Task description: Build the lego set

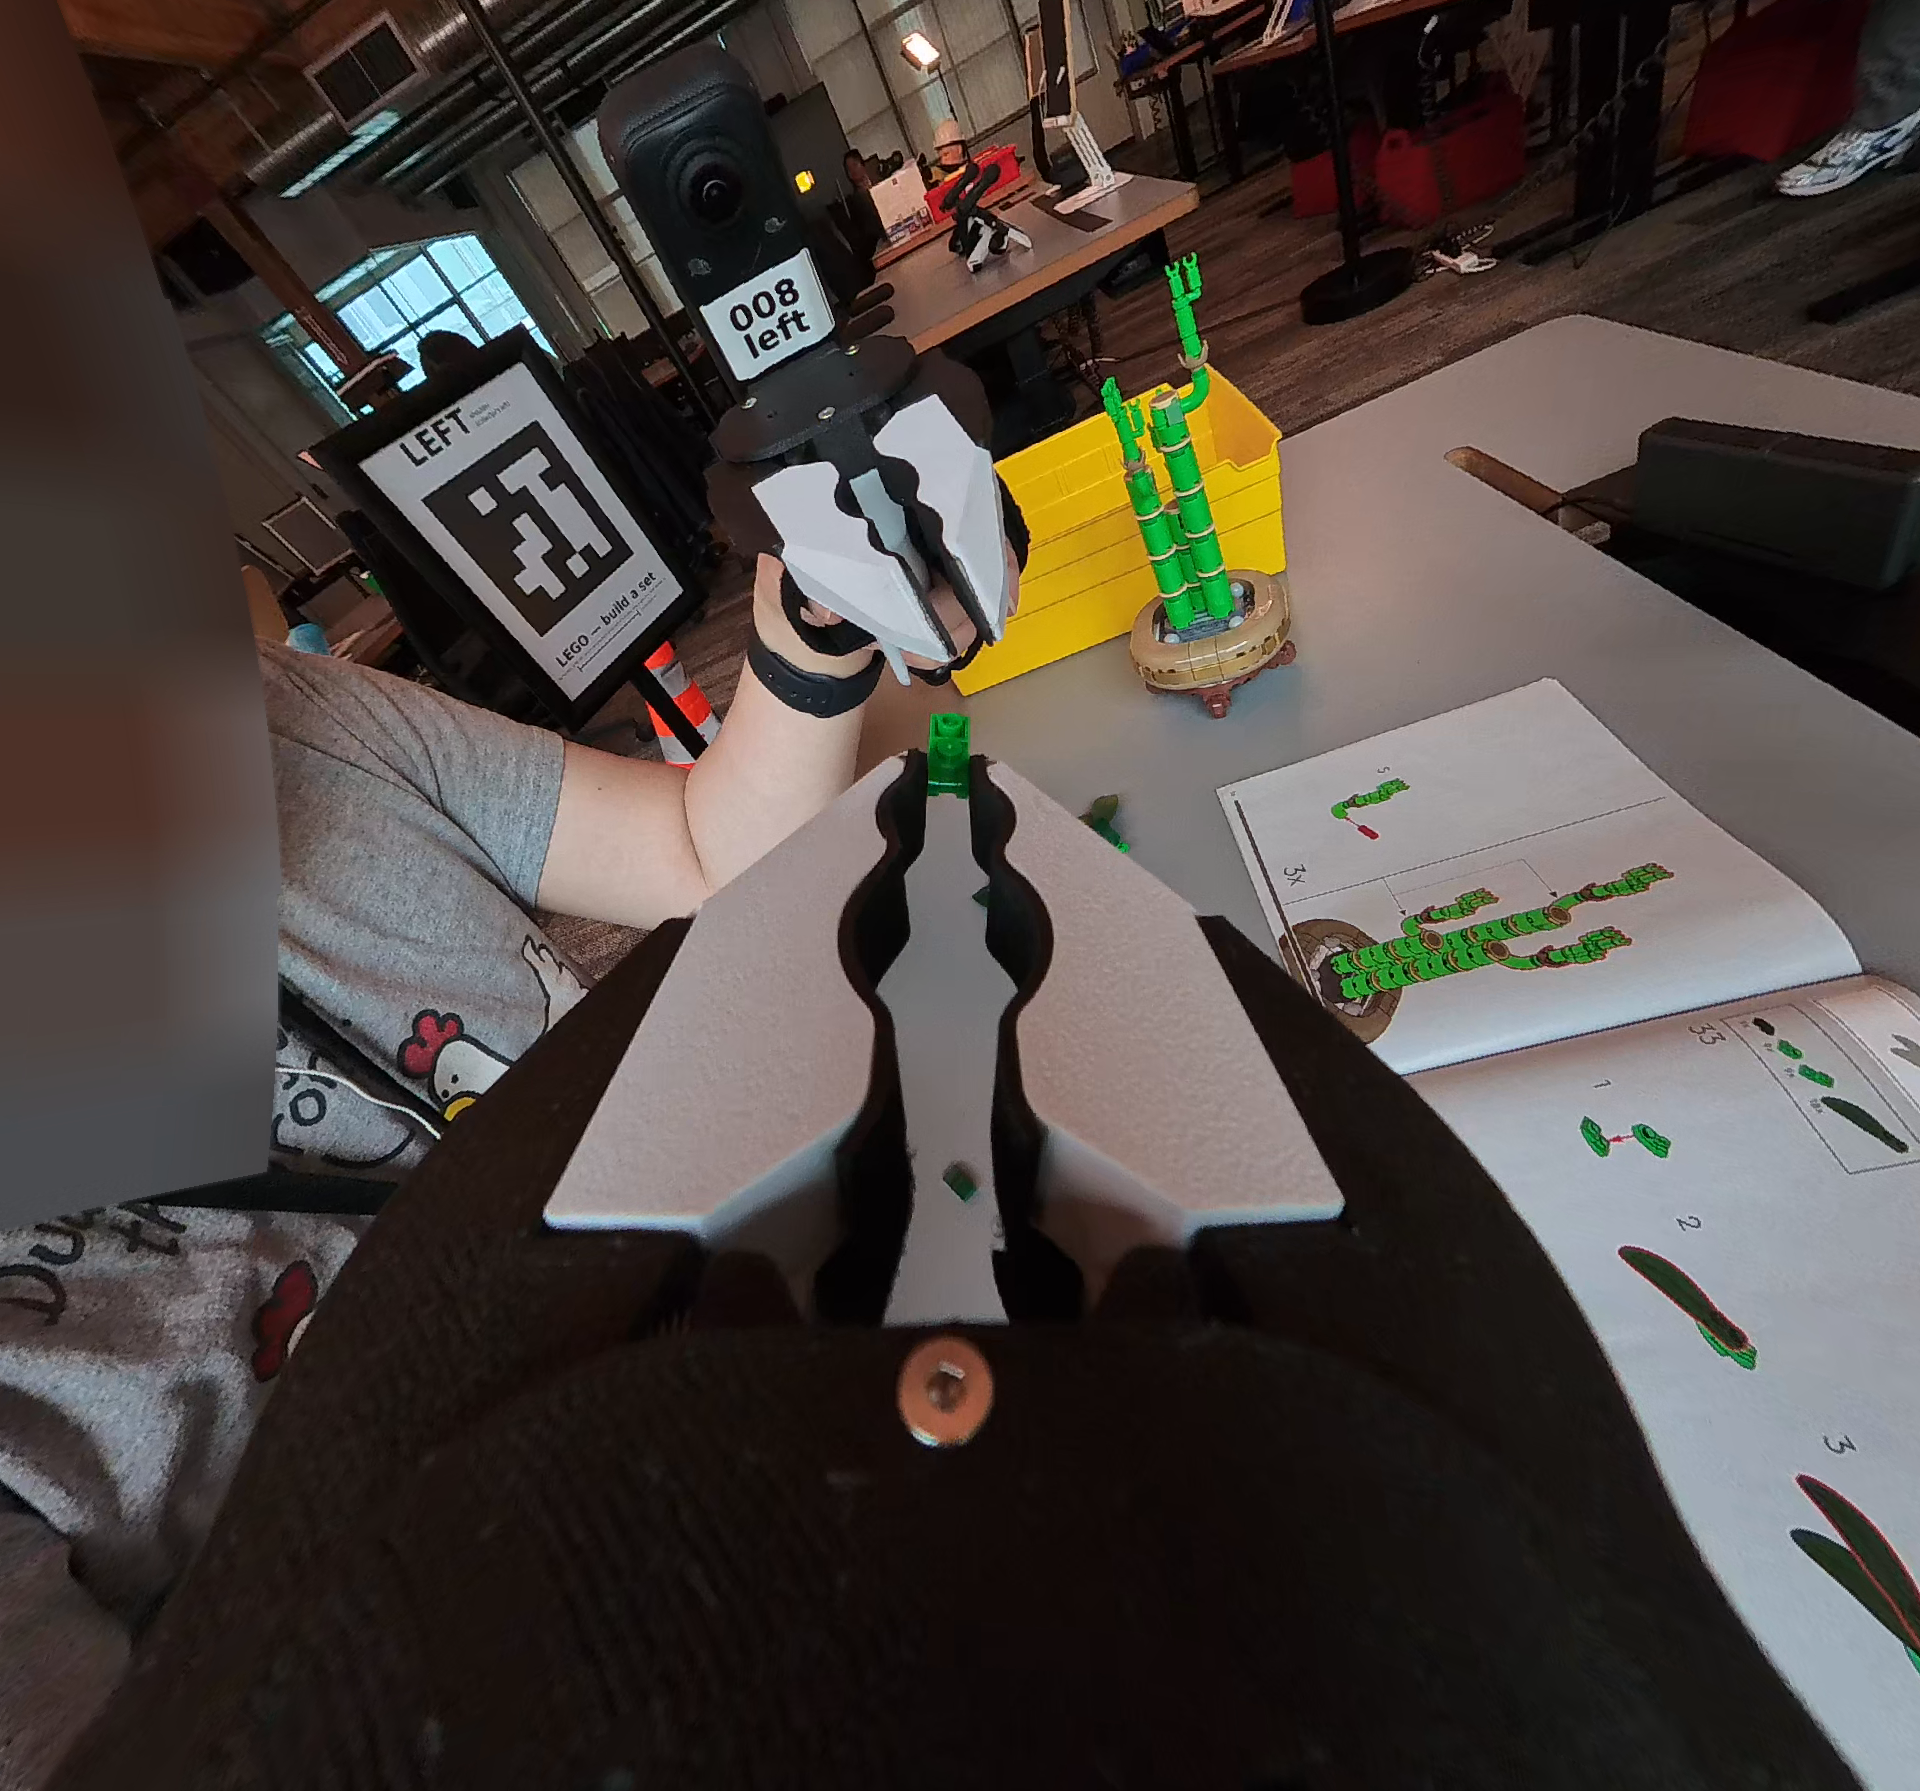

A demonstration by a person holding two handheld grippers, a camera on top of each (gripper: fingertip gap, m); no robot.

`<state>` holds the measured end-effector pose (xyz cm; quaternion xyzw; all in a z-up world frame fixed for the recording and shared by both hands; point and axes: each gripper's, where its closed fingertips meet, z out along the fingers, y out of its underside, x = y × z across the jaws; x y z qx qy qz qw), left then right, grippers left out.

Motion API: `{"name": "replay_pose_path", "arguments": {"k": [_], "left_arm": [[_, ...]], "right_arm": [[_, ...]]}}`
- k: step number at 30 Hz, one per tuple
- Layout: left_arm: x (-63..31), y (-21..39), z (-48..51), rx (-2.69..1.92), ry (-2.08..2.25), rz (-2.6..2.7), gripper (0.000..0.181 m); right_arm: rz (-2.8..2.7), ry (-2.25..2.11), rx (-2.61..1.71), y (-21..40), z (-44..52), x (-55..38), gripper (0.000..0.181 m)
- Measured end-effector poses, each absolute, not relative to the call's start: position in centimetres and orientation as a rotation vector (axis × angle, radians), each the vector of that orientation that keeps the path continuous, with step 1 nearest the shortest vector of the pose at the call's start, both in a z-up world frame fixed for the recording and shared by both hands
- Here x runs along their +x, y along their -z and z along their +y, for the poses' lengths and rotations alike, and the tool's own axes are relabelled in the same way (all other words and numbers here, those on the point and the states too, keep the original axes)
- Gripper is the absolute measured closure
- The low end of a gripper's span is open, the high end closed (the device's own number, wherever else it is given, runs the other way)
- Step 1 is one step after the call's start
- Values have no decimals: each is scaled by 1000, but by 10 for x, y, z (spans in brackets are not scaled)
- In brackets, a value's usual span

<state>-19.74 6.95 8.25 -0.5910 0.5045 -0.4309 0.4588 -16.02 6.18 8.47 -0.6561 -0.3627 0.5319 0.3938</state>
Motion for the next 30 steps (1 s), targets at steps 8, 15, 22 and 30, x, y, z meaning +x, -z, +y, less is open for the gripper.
{"name": "replay_pose_path", "arguments": {"k": [8,15,22,30], "left_arm": [[-198,-82,70,-1460,1063,1240,175],[-197,-82,68,-1459,1077,1247,175],[-192,-95,58,-1438,1311,1180,171],[-189,-87,58,-1461,1273,1214,168]], "right_arm": [[-916,-1344,-1672,-84,63,-159,175],[-919,-1340,-1684,-81,64,-159,175],[-941,-1340,-1681,-81,61,-163,175],[-959,-1328,-1687,-79,59,-165,175]]}}
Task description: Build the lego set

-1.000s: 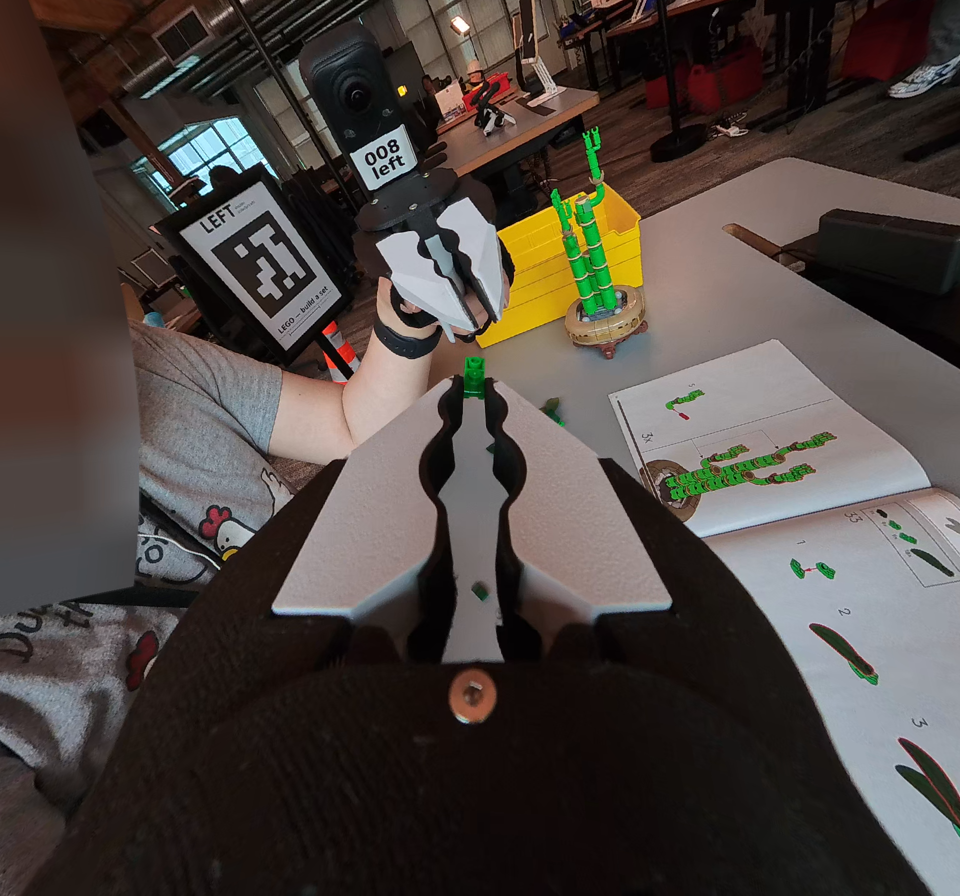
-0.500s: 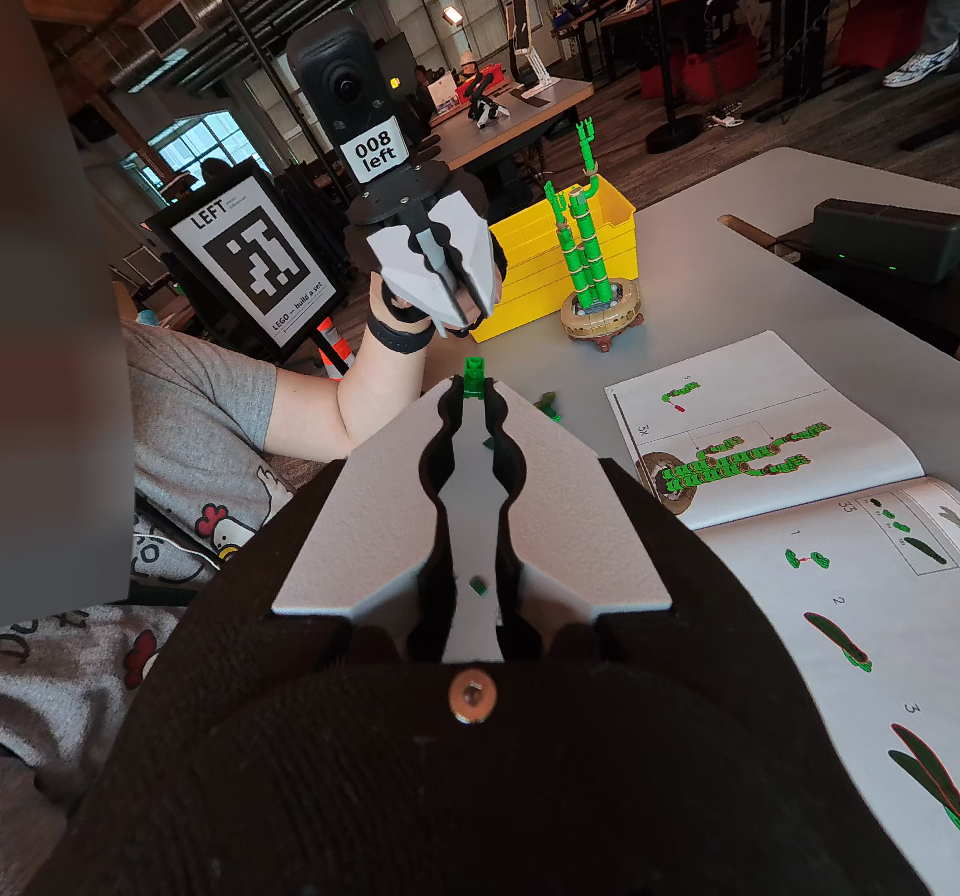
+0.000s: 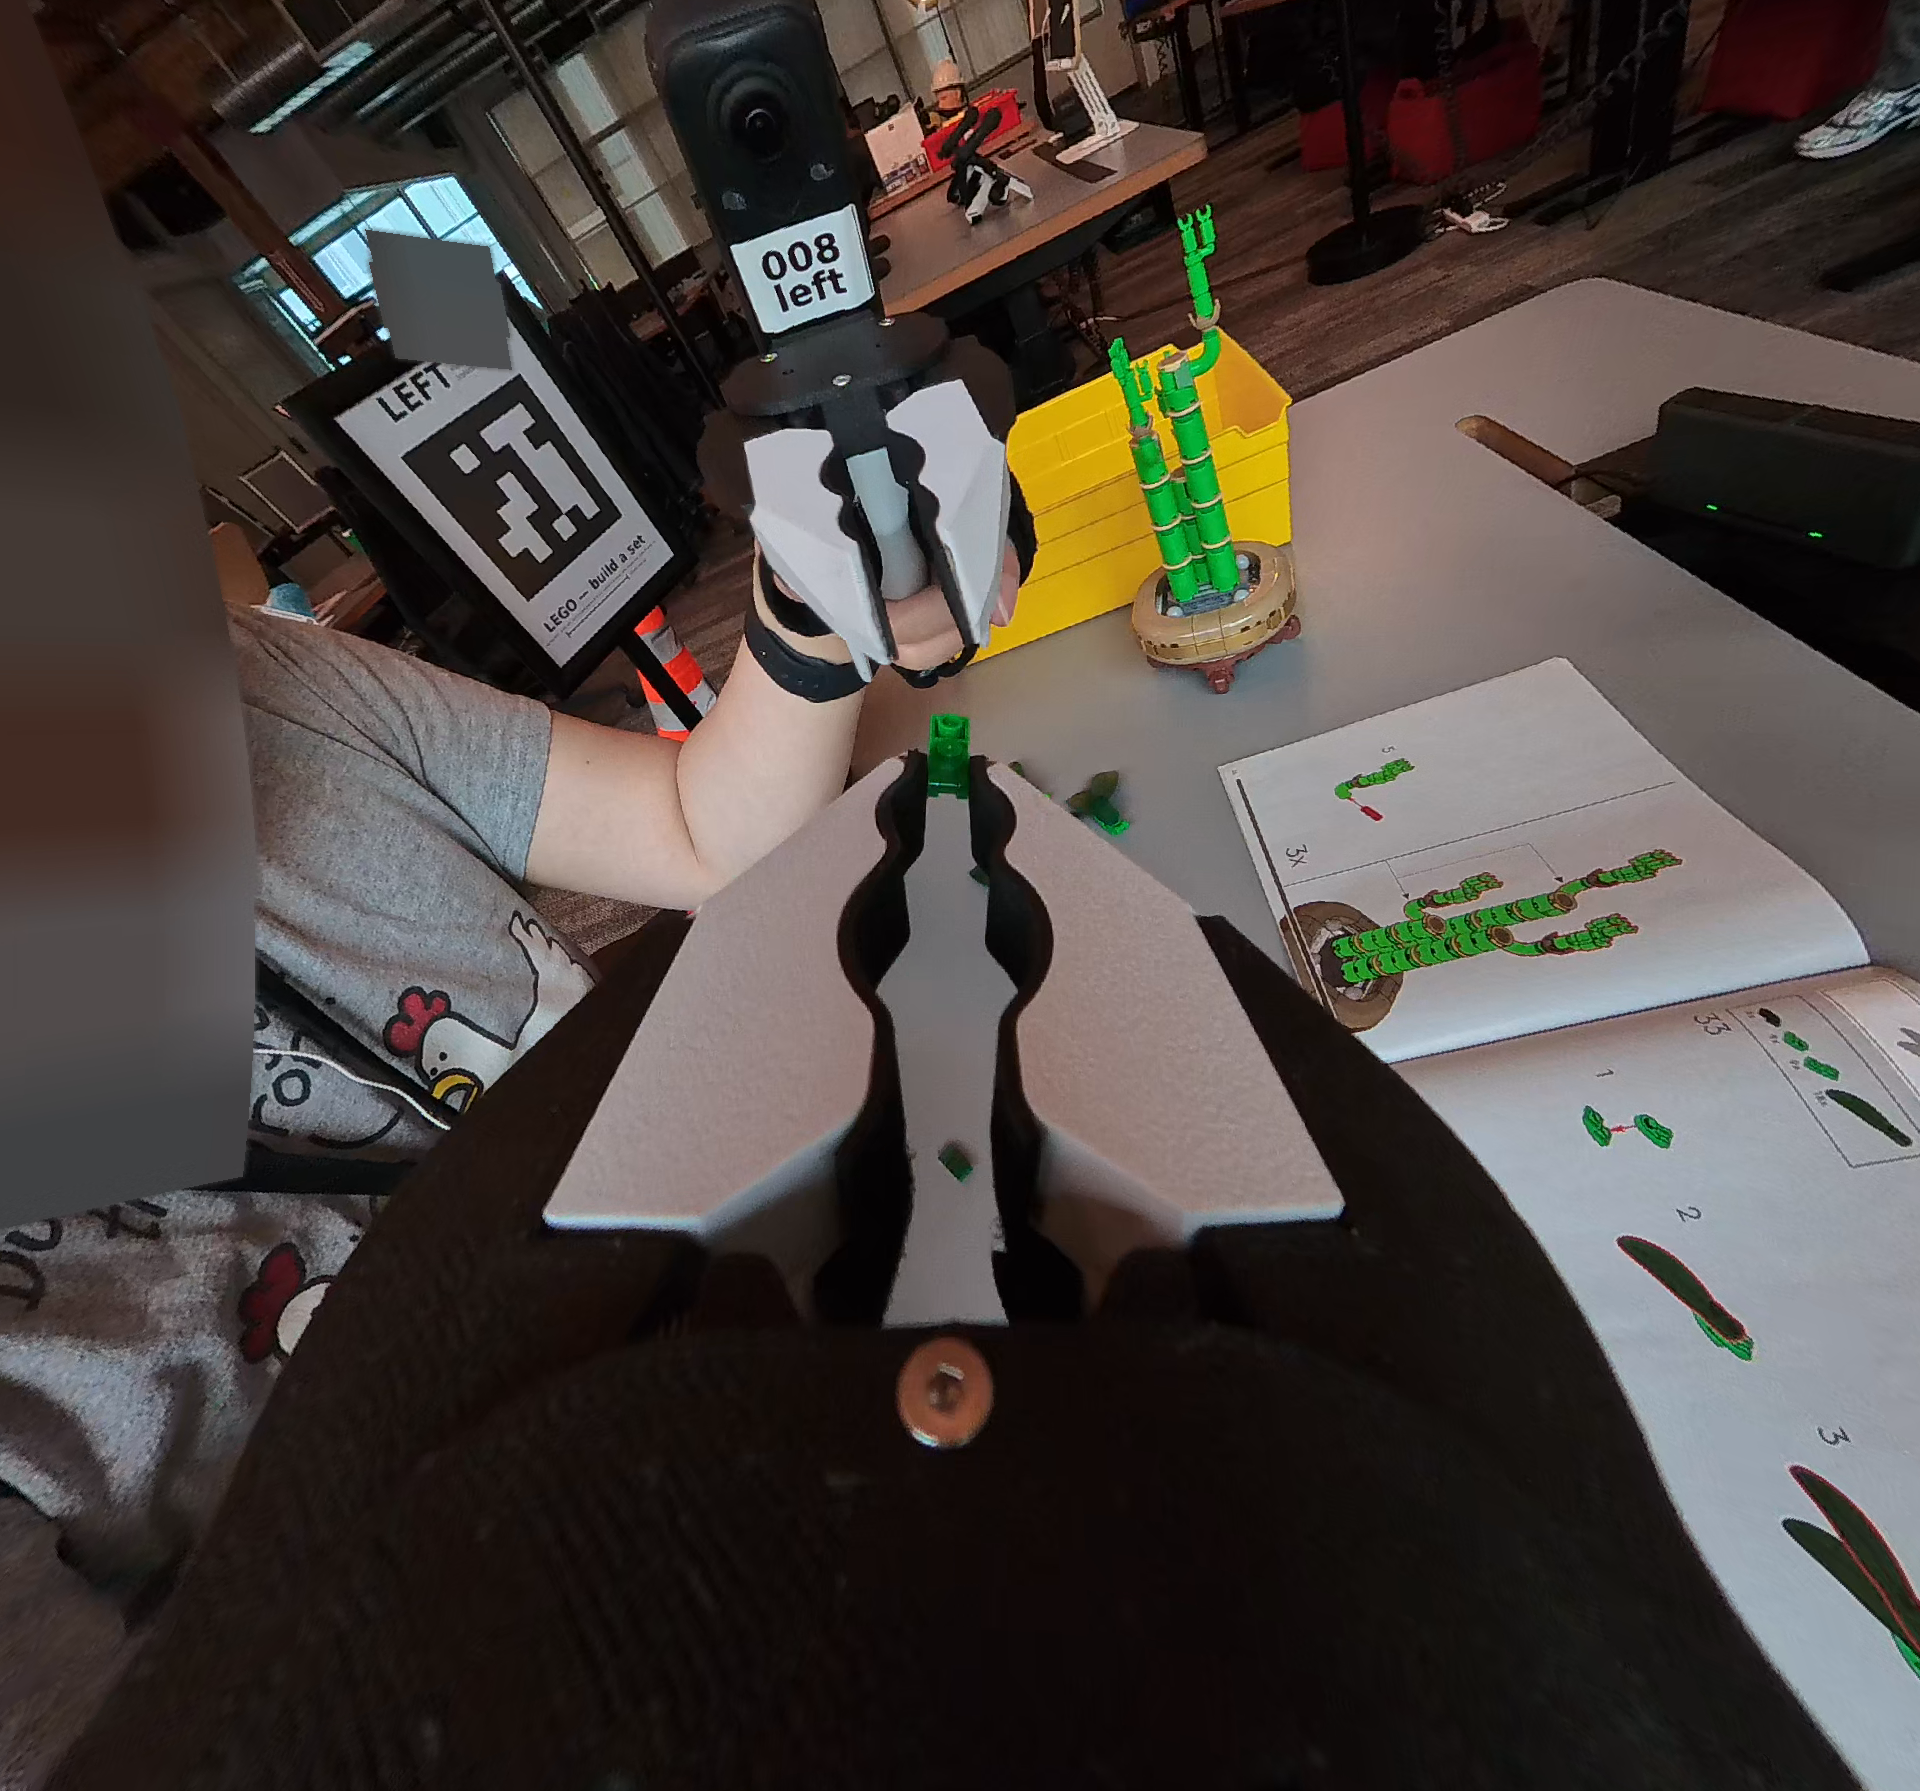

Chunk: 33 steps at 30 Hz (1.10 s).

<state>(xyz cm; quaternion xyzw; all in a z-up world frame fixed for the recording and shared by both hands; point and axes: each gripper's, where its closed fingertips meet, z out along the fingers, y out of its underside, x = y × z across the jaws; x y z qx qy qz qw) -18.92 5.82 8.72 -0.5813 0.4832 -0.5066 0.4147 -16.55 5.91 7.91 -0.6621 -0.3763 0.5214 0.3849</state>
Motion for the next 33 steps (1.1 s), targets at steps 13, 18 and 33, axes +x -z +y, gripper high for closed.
{"name": "replay_pose_path", "arguments": {"k": [13,18,33], "left_arm": [[-198,-93,64,-1449,1240,1189,169],[-198,-92,66,-1457,1221,1188,169],[-200,-92,66,-1458,1215,1185,169]], "right_arm": [[-976,-1305,-1659,-87,53,-167,175],[-971,-1308,-1660,-87,54,-166,175],[-961,-1302,-1670,-86,55,-163,175]]}}
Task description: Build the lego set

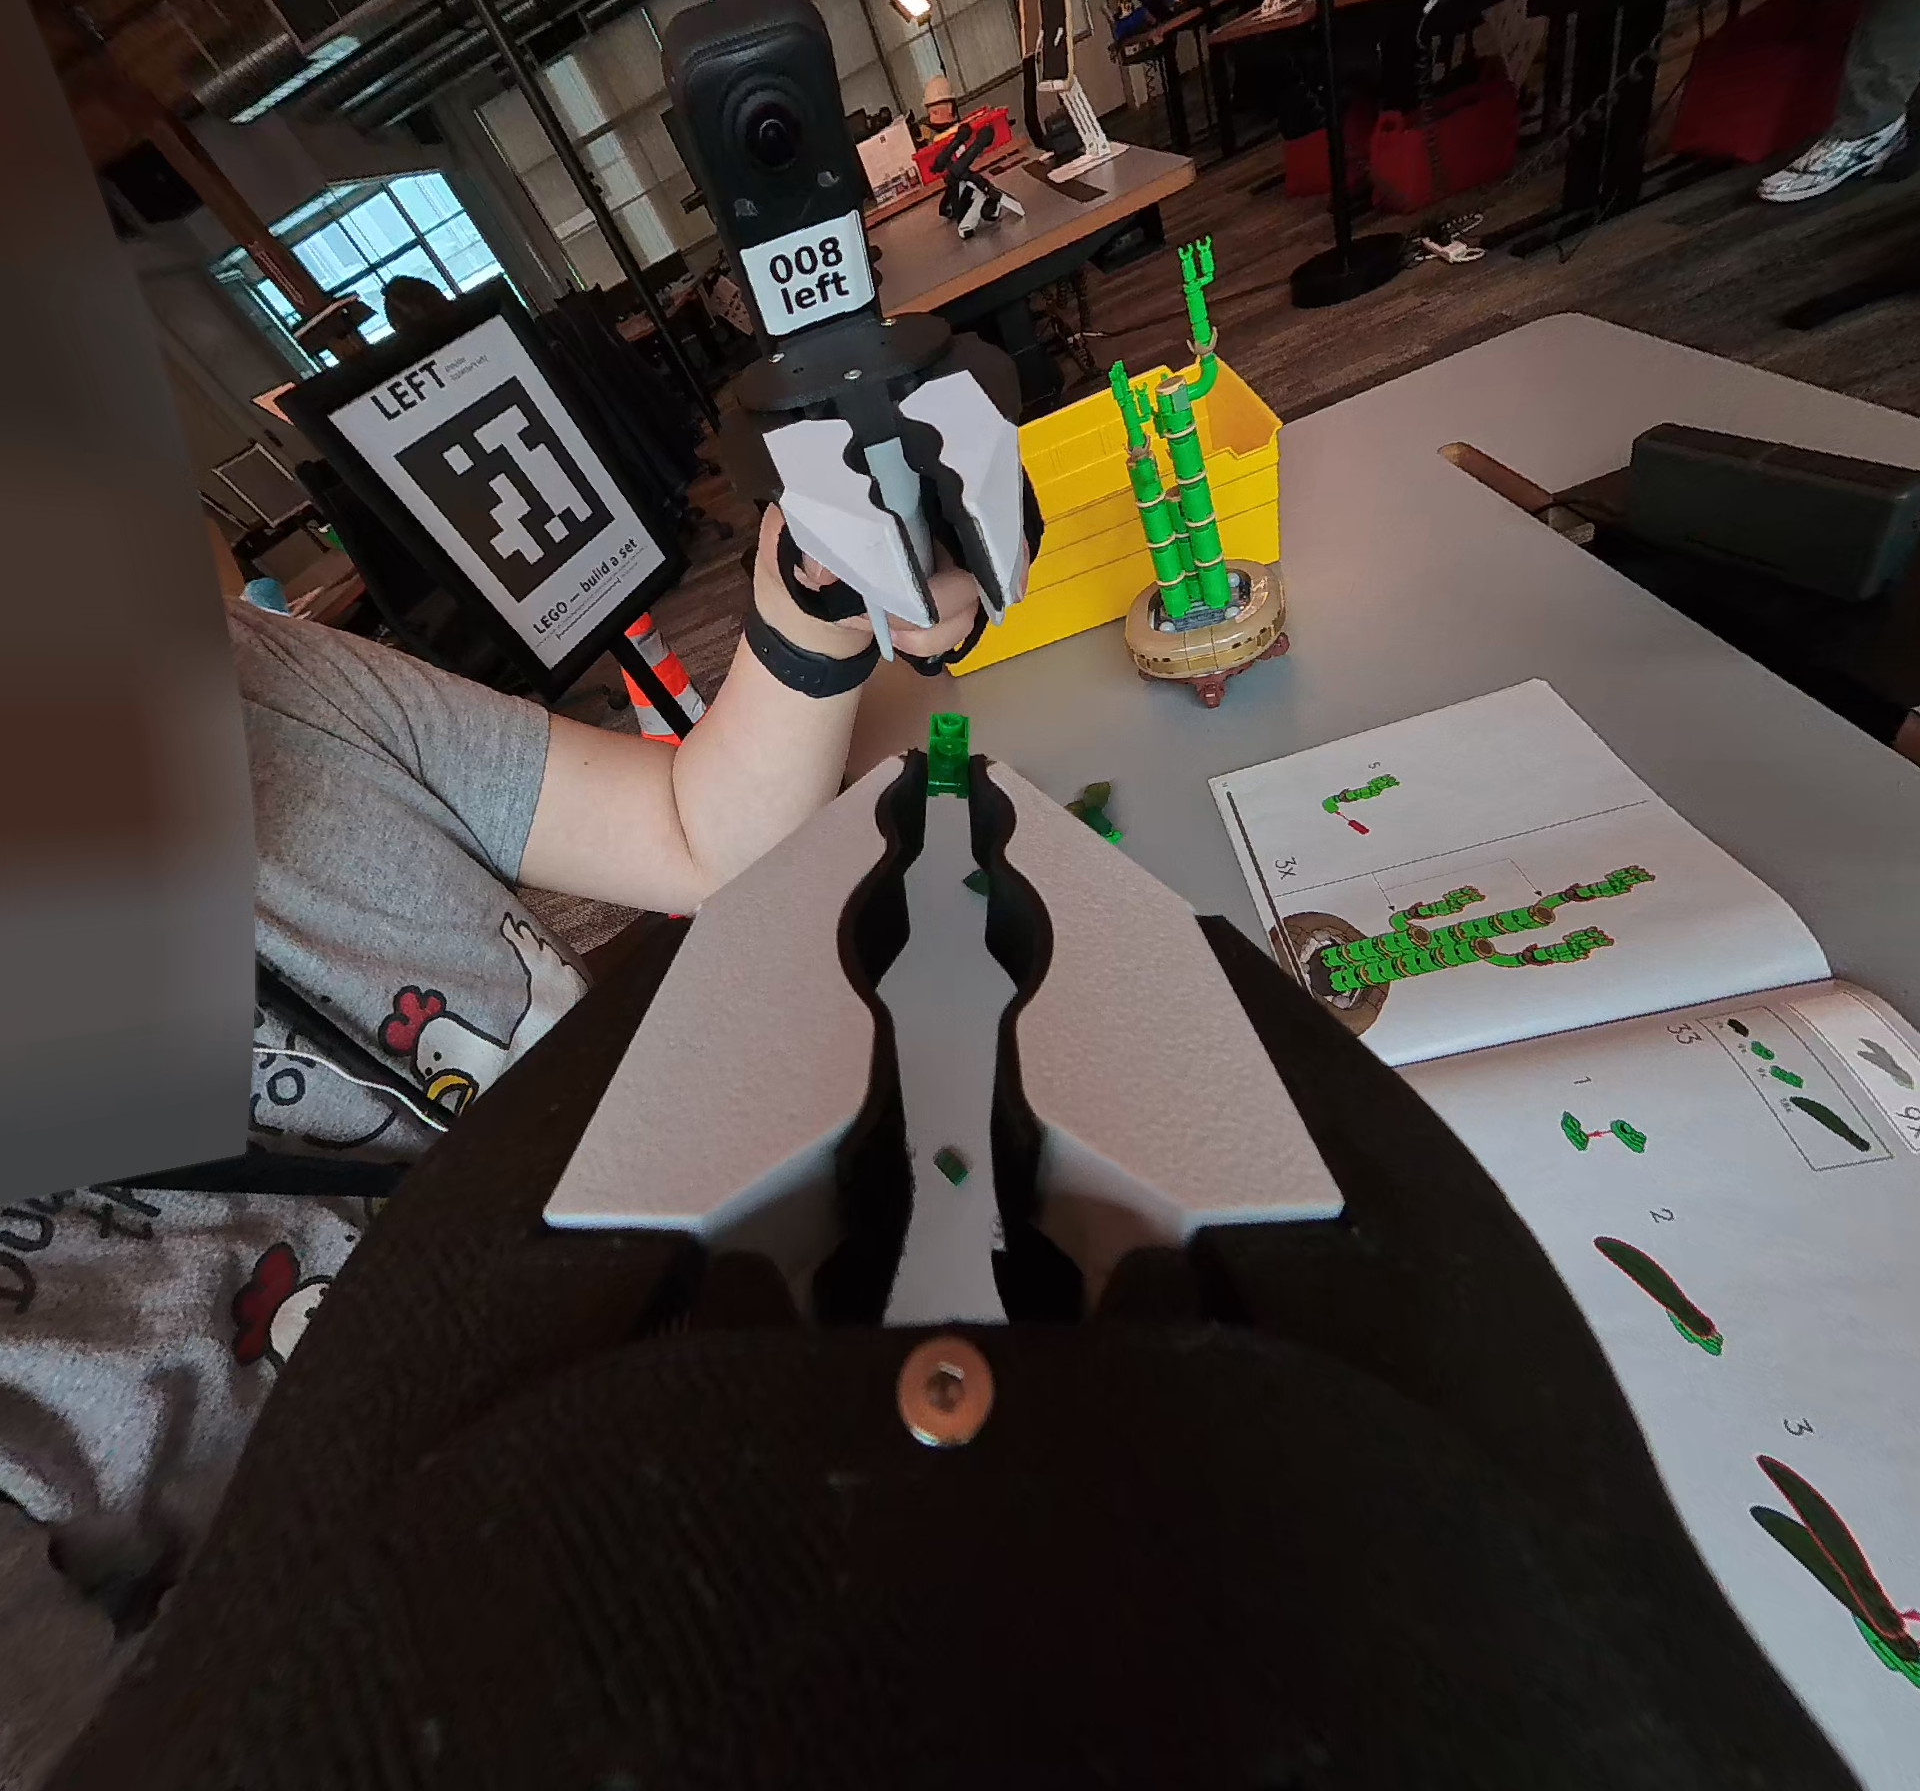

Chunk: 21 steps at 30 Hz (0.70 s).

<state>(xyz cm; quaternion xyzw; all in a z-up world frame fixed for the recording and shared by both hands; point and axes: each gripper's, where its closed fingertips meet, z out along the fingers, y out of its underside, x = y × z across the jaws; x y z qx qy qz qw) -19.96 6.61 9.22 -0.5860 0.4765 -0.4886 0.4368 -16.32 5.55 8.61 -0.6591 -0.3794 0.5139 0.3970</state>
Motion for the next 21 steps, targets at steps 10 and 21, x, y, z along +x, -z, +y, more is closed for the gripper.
{"name": "replay_pose_path", "arguments": {"k": [10,21], "left_arm": [[-198,-91,64,-1460,1216,1194,169],[-199,-92,64,-1463,1221,1188,169]], "right_arm": [[-964,-1300,-1671,-86,55,-163,175],[-946,-1303,-1672,-88,55,-161,175]]}}
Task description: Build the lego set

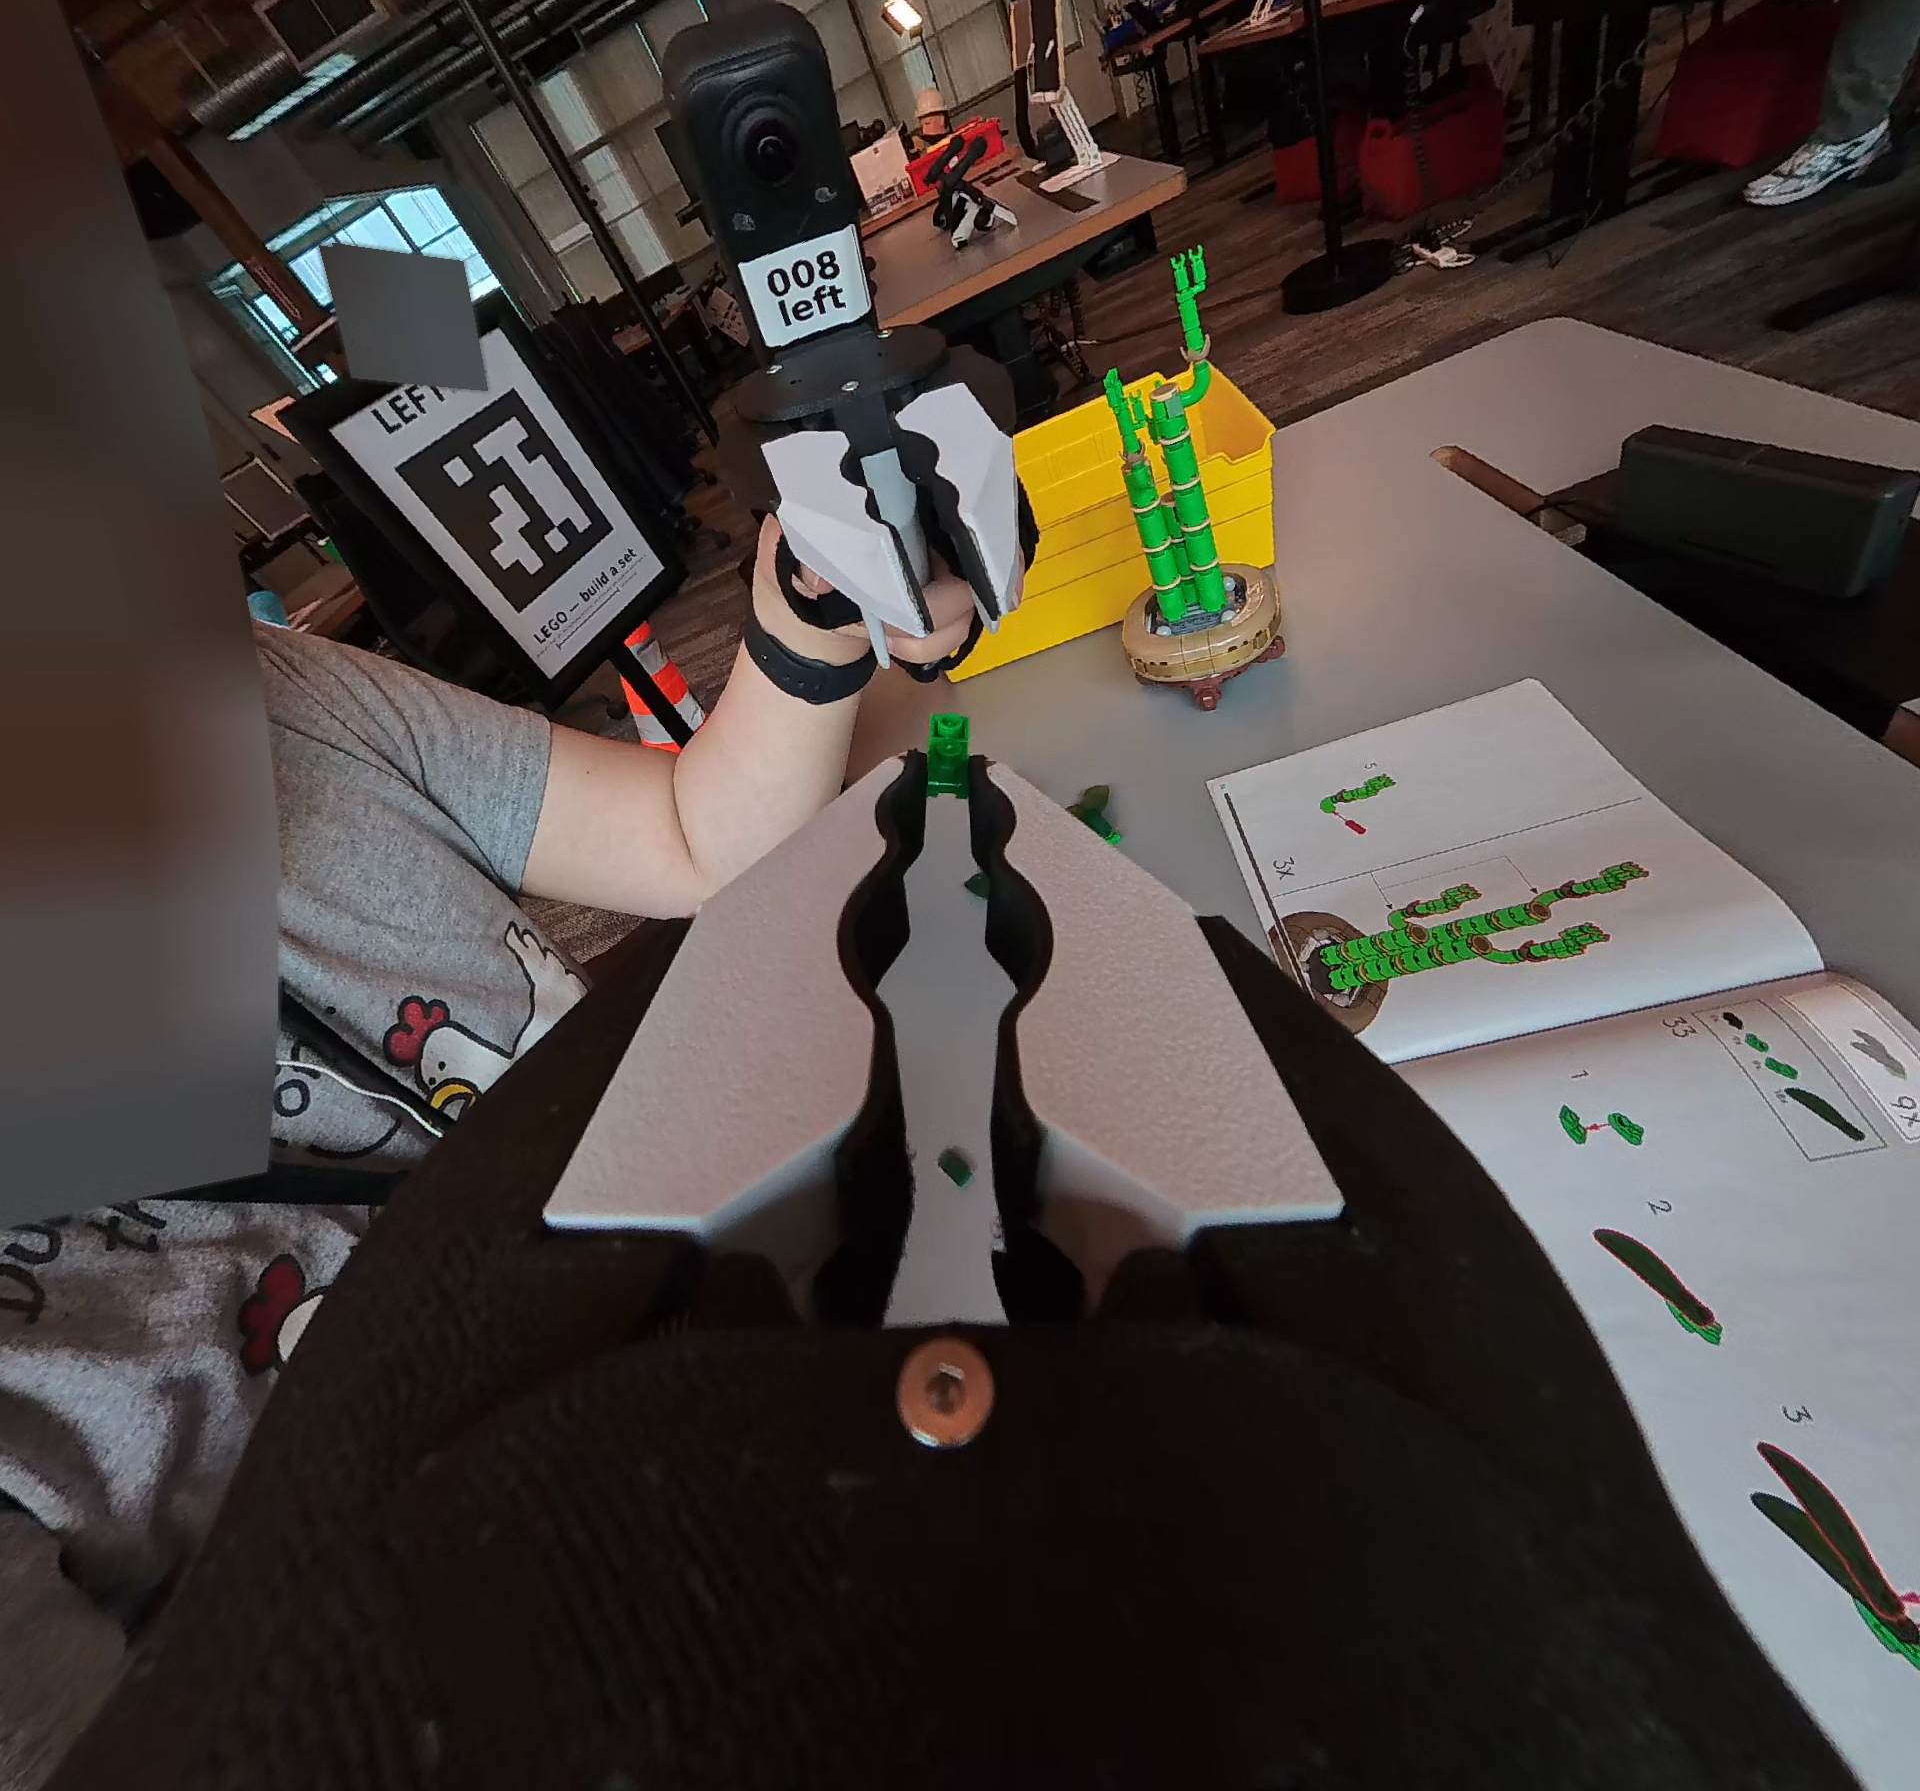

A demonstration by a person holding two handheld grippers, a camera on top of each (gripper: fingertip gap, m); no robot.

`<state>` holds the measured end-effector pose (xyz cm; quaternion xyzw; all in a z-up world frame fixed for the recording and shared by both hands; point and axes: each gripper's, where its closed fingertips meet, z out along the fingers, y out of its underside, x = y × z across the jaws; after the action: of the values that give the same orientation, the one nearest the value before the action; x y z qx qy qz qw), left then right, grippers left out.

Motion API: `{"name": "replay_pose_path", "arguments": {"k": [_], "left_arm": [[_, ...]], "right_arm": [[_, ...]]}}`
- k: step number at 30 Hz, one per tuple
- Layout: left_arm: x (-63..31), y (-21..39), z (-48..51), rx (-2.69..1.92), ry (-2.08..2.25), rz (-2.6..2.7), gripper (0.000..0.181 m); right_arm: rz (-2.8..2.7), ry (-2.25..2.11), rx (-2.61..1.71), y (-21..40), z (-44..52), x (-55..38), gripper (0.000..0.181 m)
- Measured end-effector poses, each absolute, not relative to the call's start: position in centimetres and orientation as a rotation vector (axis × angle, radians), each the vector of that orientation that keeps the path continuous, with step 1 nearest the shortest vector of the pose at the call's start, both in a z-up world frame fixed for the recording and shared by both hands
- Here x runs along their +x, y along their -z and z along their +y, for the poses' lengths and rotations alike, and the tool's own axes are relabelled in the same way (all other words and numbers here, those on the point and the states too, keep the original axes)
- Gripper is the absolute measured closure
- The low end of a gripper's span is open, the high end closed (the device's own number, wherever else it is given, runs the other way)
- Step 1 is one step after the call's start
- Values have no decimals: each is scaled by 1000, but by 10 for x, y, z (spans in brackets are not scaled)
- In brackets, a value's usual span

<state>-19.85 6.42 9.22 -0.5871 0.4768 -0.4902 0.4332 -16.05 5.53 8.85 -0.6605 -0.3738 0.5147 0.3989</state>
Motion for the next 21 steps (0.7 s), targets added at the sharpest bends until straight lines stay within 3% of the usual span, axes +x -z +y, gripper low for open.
{"name": "replay_pose_path", "arguments": {"k": [13,21], "left_arm": [[-194,-91,63,-1470,1258,1179,168],[-187,-77,64,-1550,1313,1195,155]], "right_arm": [[-949,-1241,-1696,-85,58,-161,175],[-1028,-1161,-1679,-79,56,-165,175]]}}
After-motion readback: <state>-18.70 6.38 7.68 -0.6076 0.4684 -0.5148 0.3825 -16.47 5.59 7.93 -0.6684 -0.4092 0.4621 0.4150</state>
